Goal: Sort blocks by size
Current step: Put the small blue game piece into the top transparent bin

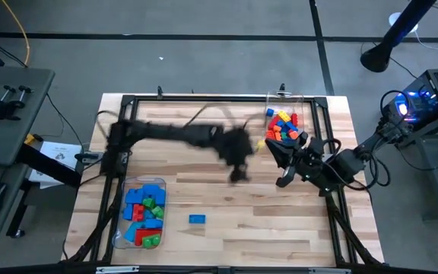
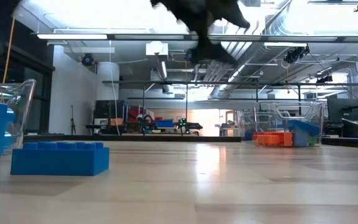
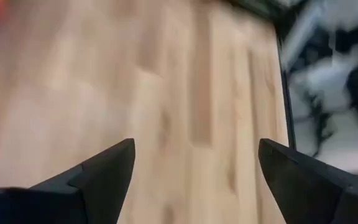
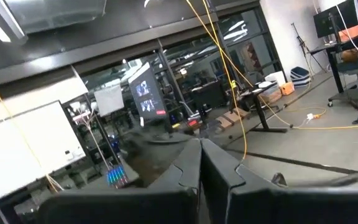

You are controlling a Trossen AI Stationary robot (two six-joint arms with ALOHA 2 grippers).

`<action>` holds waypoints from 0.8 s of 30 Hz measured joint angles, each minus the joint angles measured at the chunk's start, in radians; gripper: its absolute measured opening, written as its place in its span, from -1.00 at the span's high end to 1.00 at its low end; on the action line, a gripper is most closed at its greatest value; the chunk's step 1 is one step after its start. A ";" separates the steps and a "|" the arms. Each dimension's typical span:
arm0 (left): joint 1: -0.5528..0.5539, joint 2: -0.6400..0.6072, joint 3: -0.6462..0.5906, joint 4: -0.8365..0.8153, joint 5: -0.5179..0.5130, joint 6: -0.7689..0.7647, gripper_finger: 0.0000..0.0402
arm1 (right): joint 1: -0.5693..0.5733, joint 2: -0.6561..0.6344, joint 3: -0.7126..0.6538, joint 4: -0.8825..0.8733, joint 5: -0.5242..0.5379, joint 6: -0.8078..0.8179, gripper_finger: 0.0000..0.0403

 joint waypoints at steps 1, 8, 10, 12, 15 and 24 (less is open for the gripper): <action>-0.053 -0.043 -0.057 0.008 -0.044 0.011 -0.62 | 0.000 0.000 0.000 -0.010 0.000 0.000 1.00; -0.447 -0.269 -0.521 0.180 -0.451 -0.045 -0.62 | 0.000 0.000 0.000 -0.090 0.002 0.031 1.00; -0.526 -0.308 -0.631 0.225 -0.538 -0.094 -0.62 | 0.000 0.000 0.000 -0.110 0.004 0.049 1.00; -0.591 -0.318 -0.716 0.267 -0.611 -0.117 -0.62 | 0.000 0.000 0.000 -0.139 0.005 0.070 1.00; -0.636 -0.302 -0.771 0.275 -0.641 -0.154 -0.62 | 0.000 0.000 0.000 -0.174 0.005 0.093 1.00; -0.629 -0.220 -0.769 0.284 -0.605 -0.238 -0.62 | -0.001 0.000 0.000 -0.208 0.006 0.112 1.00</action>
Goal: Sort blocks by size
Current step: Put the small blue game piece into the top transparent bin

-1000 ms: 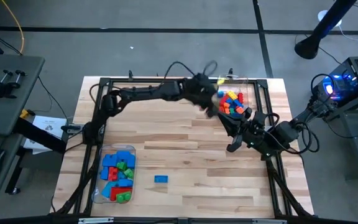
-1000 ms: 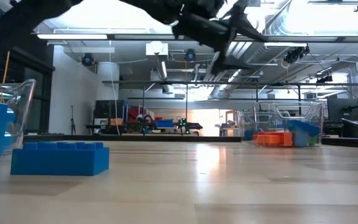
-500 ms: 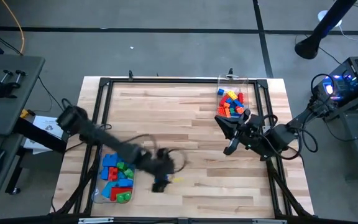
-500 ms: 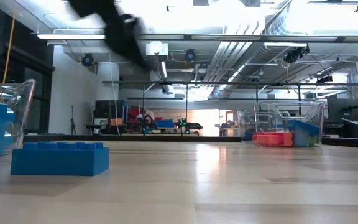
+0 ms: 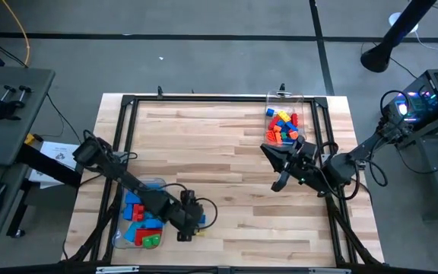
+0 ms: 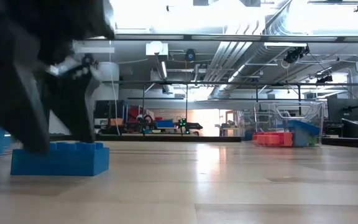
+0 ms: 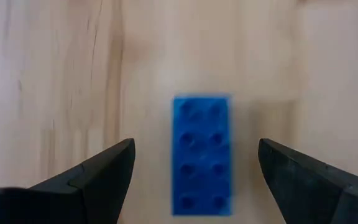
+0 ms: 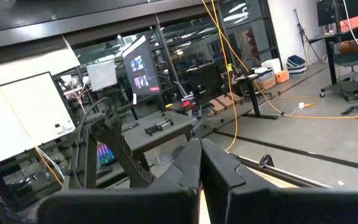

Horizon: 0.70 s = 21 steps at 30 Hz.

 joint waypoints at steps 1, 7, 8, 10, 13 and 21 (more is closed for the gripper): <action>0.001 0.014 -0.001 -0.013 0.016 -0.019 -0.62 | 0.000 0.000 0.000 0.000 0.000 0.000 1.00; -0.003 0.047 0.000 -0.029 0.047 -0.074 -0.62 | 0.000 0.000 0.000 -0.005 0.000 0.000 1.00; -0.003 0.048 0.000 -0.028 0.043 -0.071 -0.61 | 0.000 0.000 0.000 -0.005 0.000 0.000 1.00; 0.004 0.048 0.000 -0.029 0.043 -0.071 -0.55 | 0.000 0.000 0.000 -0.006 0.002 0.000 1.00; 0.015 0.048 0.001 -0.041 0.050 -0.072 -0.27 | 0.000 0.000 0.000 -0.005 0.002 0.000 1.00; 0.093 0.020 0.003 -0.035 0.058 -0.028 0.54 | -0.002 0.000 0.000 0.072 0.002 -0.004 1.00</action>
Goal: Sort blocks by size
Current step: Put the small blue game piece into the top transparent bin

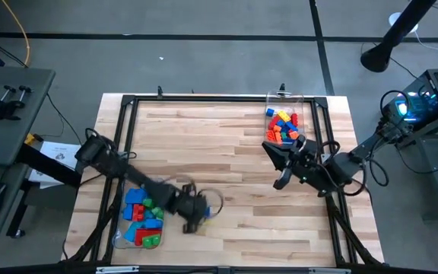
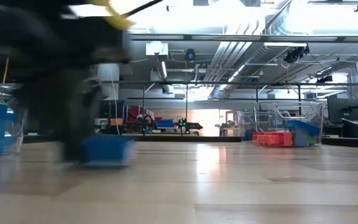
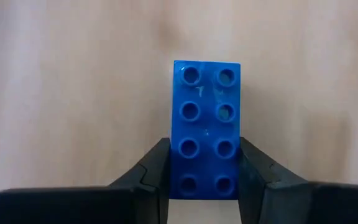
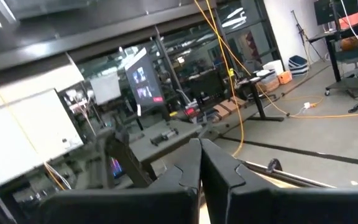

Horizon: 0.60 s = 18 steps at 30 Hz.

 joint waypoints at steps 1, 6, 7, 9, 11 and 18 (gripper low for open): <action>0.029 -0.013 0.003 0.007 -0.018 0.024 0.54 | -0.005 0.000 0.000 0.019 -0.001 -0.006 1.00; 0.199 -0.097 0.030 0.126 -0.075 0.210 0.54 | -0.056 0.000 0.000 0.113 -0.076 -0.012 1.00; 0.243 -0.105 0.030 0.179 -0.065 0.242 0.54 | -0.073 0.000 0.000 0.124 -0.107 -0.009 1.00; 0.328 -0.111 0.037 0.313 -0.029 0.284 0.54 | -0.109 0.000 0.000 0.134 -0.167 0.001 1.00; 0.421 -0.108 0.048 0.469 0.031 0.290 0.54 | -0.146 0.000 0.000 0.136 -0.208 0.011 1.00; 0.653 0.042 0.212 0.657 0.268 0.161 0.54 | -0.250 0.000 0.000 0.158 -0.226 0.010 1.00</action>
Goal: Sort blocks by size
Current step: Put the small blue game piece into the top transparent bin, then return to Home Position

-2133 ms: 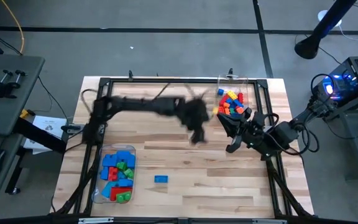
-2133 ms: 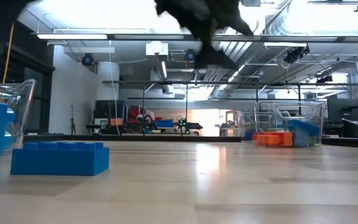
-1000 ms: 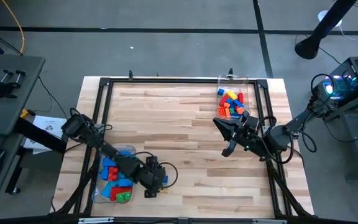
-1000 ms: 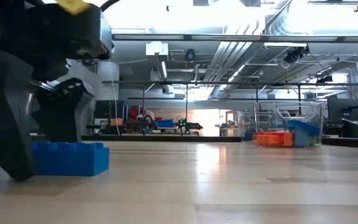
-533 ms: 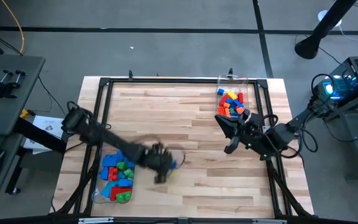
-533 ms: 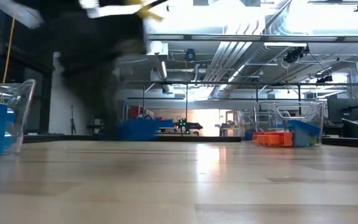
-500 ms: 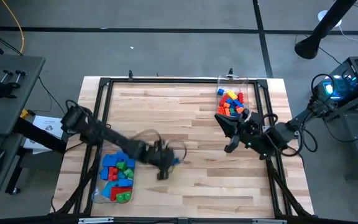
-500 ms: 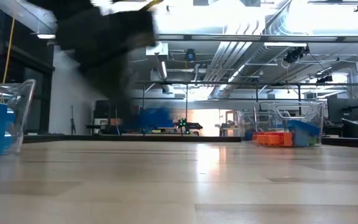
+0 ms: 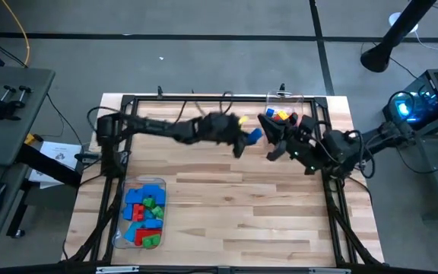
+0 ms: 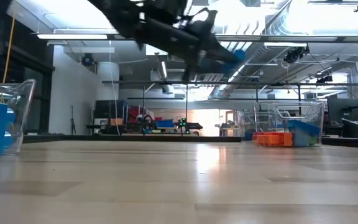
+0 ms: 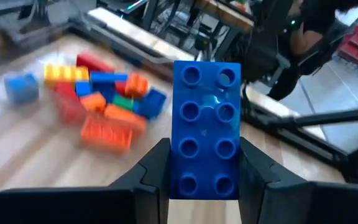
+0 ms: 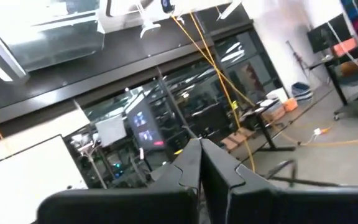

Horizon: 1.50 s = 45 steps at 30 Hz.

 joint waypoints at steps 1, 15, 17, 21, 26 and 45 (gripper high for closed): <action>0.016 0.031 0.047 -0.016 0.019 0.009 0.54 | -0.013 0.000 0.000 0.000 -0.009 -0.008 1.00; 0.101 0.528 0.750 -0.284 0.075 0.002 0.39 | -0.244 -0.015 0.000 -0.087 -0.260 -0.059 1.00; 0.117 0.548 0.779 -0.298 0.075 -0.048 0.18 | -0.278 -0.048 0.000 -0.166 -0.303 -0.018 1.00; 0.167 0.531 0.787 -0.404 0.168 -0.090 -0.22 | -0.338 -0.121 0.000 -0.299 -0.354 0.036 1.00; 0.222 0.473 0.786 -0.542 0.370 -0.075 -0.38 | -0.408 -0.210 0.000 -0.400 -0.402 0.033 1.00; 0.059 -0.620 -0.450 0.163 -0.152 -0.108 -0.36 | -0.467 -0.230 -0.001 -0.743 -0.608 0.152 1.00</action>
